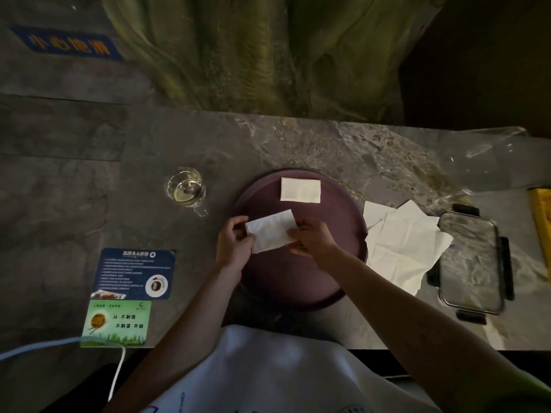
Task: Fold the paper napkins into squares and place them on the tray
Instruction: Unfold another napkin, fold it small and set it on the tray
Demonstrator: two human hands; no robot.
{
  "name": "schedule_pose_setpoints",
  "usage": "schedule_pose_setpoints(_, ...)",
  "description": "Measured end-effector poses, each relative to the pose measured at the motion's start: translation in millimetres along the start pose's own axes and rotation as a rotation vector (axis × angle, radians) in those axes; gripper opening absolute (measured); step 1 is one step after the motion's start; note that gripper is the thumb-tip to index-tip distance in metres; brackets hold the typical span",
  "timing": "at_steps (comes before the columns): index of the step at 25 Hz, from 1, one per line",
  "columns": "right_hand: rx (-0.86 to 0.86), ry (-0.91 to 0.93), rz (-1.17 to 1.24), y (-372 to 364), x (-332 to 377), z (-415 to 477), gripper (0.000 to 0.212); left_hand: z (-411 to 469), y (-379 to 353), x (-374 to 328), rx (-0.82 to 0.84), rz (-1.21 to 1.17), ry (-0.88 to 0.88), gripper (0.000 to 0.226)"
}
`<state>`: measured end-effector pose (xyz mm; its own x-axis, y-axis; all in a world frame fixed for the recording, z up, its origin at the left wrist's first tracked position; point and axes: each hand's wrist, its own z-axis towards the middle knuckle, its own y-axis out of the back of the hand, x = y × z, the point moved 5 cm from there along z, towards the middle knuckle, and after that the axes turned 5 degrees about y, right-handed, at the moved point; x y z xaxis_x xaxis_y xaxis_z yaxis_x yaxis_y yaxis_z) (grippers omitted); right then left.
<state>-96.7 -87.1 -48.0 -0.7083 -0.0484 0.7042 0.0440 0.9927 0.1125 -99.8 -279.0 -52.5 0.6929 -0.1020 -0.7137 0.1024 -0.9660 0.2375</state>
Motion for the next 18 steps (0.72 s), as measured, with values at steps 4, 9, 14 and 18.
schedule_pose_setpoints(4,-0.067,-0.001,-0.086,2.7,7.1,26.5,0.029,25.6,-6.6,3.4,0.009,0.069,0.033,0.038)
schedule_pose_setpoints(9,-0.066,0.063,-0.254,-0.9,22.7,53.8,0.024,42.7,-12.5,13.2,0.029,0.114,0.101,0.022)
schedule_pose_setpoints(14,-0.068,0.121,-0.341,-16.4,30.4,78.8,0.014,46.4,-7.7,-7.3,-0.074,0.32,-0.119,0.018)
schedule_pose_setpoints(18,-0.072,0.214,-0.439,-29.3,35.2,88.4,0.019,48.3,-10.1,-13.8,-0.038,0.387,-0.25,0.036)
